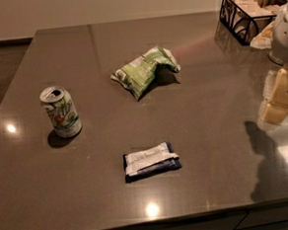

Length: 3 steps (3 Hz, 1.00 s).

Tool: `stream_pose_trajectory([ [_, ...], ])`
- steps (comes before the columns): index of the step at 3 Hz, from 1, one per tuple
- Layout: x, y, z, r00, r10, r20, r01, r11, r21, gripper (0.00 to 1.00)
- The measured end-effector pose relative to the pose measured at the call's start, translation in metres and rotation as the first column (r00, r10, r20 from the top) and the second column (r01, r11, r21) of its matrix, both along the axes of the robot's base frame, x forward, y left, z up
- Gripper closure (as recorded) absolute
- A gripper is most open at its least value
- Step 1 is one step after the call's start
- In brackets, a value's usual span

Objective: Move 7up can near rxbar blueberry

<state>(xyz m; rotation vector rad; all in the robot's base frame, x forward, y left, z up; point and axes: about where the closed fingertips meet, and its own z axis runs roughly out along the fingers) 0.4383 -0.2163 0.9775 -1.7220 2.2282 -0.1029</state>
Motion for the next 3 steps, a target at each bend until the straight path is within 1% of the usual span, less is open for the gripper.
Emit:
stream_pose_trajectory([
  [1, 0.0, 0.001, 0.001, 1.0, 0.001, 0.003, -0.001, 1.0, 0.001, 0.0],
  [2, 0.01, 0.041, 0.002, 0.9981, 0.062, 0.004, -0.062, 0.996, 0.067, 0.0],
  [3, 0.023, 0.091, -0.005, 0.9934, 0.115, 0.0, -0.114, 0.984, 0.138, 0.0],
])
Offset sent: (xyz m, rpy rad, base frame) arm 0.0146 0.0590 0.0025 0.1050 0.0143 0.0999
